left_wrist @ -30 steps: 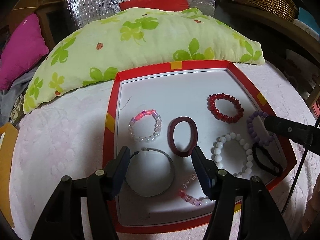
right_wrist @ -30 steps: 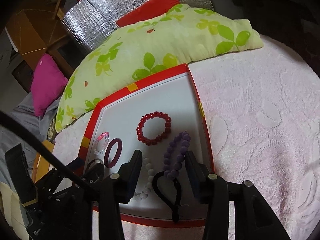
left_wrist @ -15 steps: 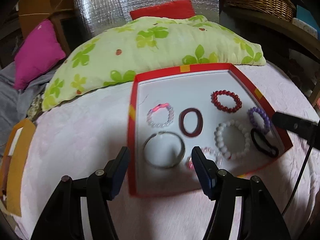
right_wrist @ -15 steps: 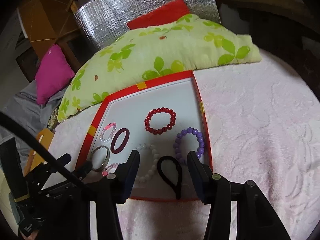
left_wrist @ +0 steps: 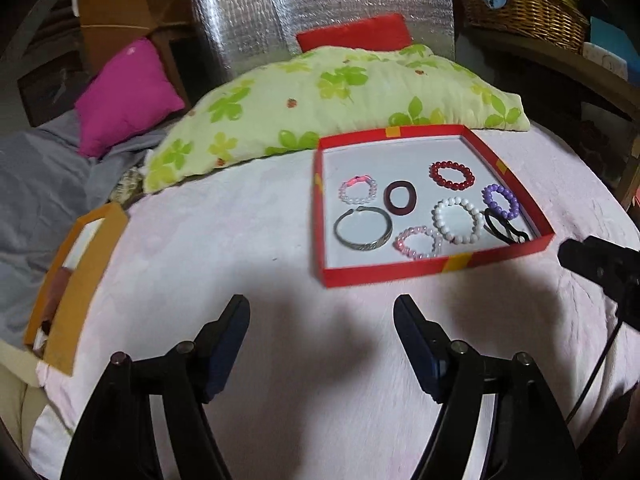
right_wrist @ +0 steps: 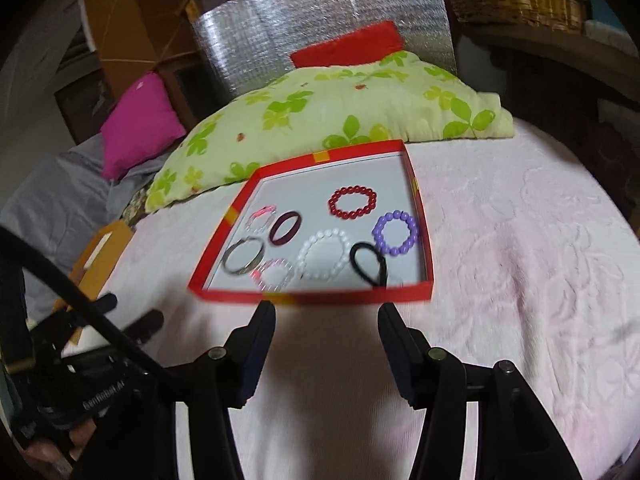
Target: Organize jewelry
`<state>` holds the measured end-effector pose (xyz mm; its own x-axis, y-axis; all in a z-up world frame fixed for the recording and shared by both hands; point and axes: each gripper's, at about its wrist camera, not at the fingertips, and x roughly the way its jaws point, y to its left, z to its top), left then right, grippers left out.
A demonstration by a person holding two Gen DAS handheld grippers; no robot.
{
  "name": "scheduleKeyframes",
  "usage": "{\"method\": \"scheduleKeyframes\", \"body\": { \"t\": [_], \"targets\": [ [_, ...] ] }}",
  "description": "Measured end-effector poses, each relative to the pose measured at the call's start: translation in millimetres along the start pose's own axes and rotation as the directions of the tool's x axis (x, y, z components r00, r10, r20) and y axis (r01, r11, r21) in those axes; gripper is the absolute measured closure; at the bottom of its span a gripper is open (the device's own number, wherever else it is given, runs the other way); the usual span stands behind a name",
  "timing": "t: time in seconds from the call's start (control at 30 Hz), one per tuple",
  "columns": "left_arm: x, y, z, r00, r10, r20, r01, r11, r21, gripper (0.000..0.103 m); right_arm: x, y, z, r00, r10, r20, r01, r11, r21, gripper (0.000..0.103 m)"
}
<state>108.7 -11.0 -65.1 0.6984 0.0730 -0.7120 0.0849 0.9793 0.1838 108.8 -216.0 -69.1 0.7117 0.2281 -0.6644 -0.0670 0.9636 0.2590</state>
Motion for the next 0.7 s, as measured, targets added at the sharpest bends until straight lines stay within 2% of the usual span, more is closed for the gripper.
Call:
{"method": "scheduleKeyframes", "body": {
  "t": [0.13, 0.27, 0.5, 0.7],
  "targets": [
    [-35, 5, -10, 0.999, 0.024, 0.037, -0.024, 1.000, -0.006, 0.028, -37, 25, -17, 0.998, -0.040, 0.038, 0.044, 0.993, -0.108, 0.038],
    [-71, 13, -17, 0.998, 0.015, 0.069, -0.012, 0.999, -0.035, 0.028, -84, 50, -28, 0.989, -0.086, 0.120, 0.109, 0.973, -0.205, 0.038],
    [-128, 31, -23, 0.990, 0.032, 0.136, -0.020, 0.996, -0.092, 0.028, -141, 70, -29, 0.973, -0.102, 0.207, 0.146, 0.966, -0.212, 0.034],
    [-154, 38, -27, 0.985, 0.045, 0.166, -0.029, 0.995, -0.099, 0.028, -154, 77, -26, 0.969, -0.113, 0.218, 0.154, 0.971, -0.181, 0.034]
  ]
}}
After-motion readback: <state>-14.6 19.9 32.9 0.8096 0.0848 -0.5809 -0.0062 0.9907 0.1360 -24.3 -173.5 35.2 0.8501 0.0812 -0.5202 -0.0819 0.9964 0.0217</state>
